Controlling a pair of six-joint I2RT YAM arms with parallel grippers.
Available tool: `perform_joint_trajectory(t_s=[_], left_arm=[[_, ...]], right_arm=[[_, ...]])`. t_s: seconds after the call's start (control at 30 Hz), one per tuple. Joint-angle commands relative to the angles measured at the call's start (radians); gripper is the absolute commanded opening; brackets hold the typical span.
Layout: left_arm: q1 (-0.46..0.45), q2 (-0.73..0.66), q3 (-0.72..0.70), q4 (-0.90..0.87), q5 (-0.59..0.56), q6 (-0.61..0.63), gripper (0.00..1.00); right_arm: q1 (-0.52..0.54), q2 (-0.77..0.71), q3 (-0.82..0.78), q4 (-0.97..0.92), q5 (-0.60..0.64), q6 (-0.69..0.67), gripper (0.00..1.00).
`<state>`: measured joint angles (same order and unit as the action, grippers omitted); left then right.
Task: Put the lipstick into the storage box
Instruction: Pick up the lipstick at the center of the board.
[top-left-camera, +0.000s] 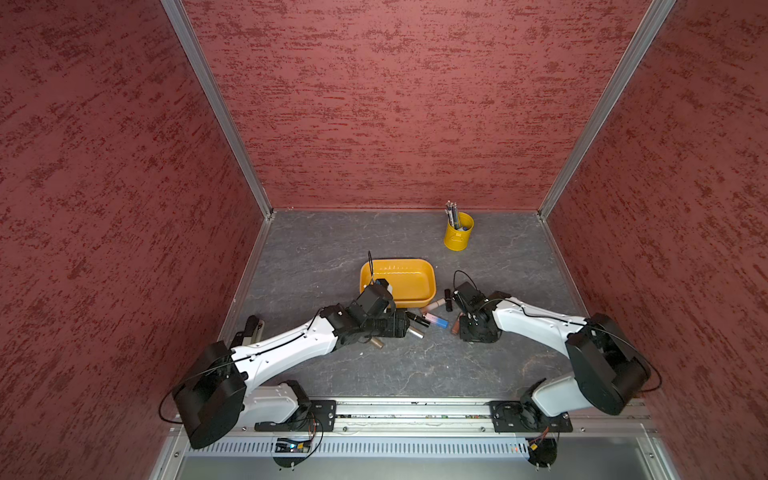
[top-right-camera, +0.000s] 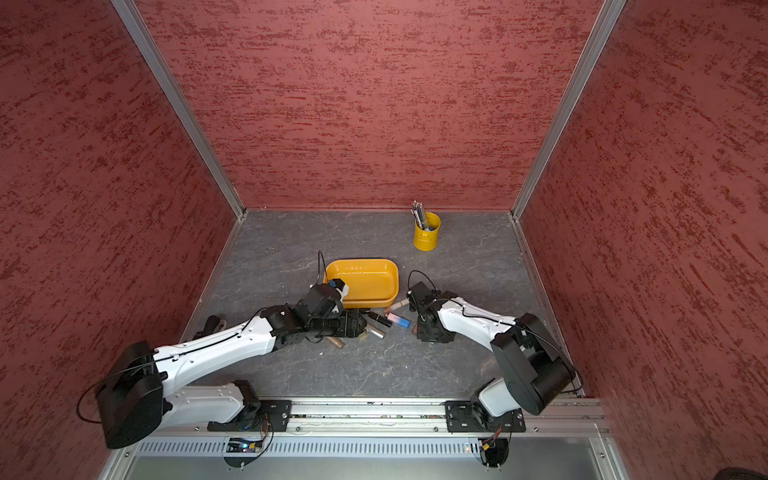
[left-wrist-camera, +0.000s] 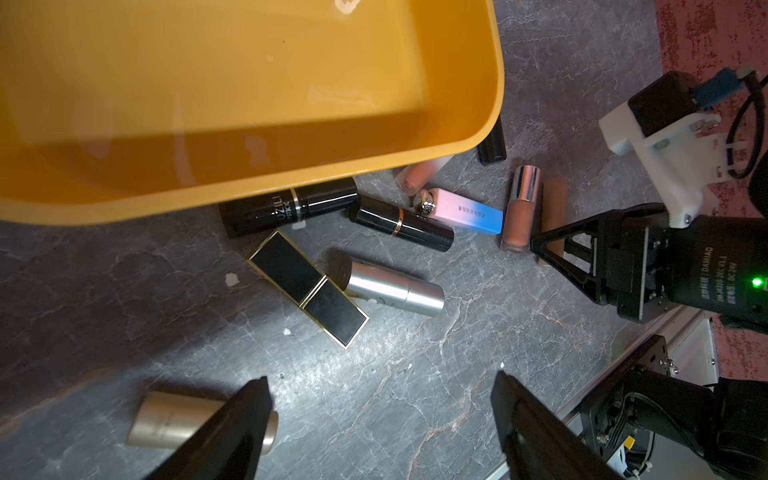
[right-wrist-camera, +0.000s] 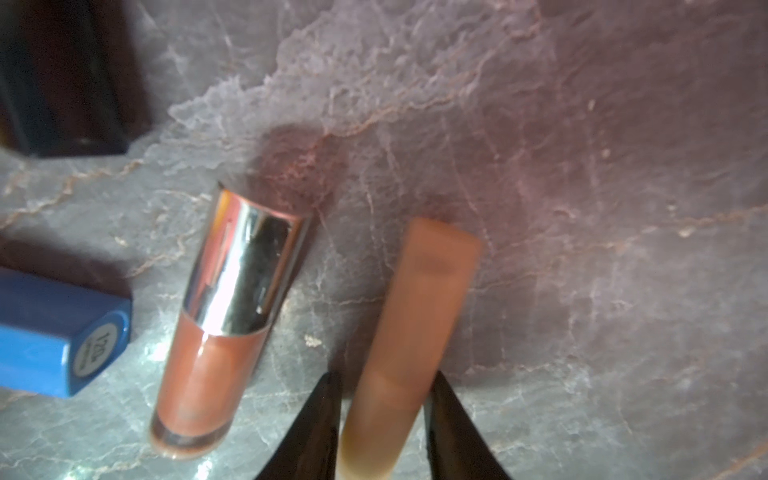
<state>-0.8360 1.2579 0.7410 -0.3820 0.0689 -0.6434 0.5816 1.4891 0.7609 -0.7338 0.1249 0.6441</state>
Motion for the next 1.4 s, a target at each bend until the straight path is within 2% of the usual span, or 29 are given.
perform_joint_trajectory(t_s=[0.0,0.33,0.47,0.6,0.73,0.93,1.2,1.37], left_arm=[[-0.003,0.009,0.027,0.004,-0.01,-0.005,0.88],[-0.003,0.007,0.032,0.008,-0.001,-0.008,0.88],[0.004,-0.003,0.032,0.029,0.023,-0.009,0.89],[0.034,-0.014,0.012,0.092,0.096,-0.02,0.94],[0.073,-0.028,-0.025,0.193,0.189,-0.043,0.97],[0.135,-0.082,-0.094,0.407,0.359,-0.088,0.97],[0.214,-0.168,-0.135,0.613,0.523,-0.134,0.98],[0.217,-0.165,-0.113,0.641,0.567,-0.149,0.97]], right_arm=[[-0.011,0.027,-0.023,0.011,0.046,-0.006,0.26],[-0.011,-0.027,-0.025,-0.017,0.059,-0.01,0.16],[-0.018,-0.156,-0.017,-0.037,0.06,-0.035,0.16],[-0.062,-0.272,0.003,-0.051,0.012,-0.09,0.16],[-0.117,-0.356,0.018,-0.023,-0.118,-0.176,0.16],[-0.126,-0.417,0.035,0.112,-0.478,-0.263,0.16],[-0.12,-0.397,0.067,0.406,-0.829,-0.165,0.16],[-0.064,-0.328,0.085,0.566,-0.915,-0.107,0.16]])
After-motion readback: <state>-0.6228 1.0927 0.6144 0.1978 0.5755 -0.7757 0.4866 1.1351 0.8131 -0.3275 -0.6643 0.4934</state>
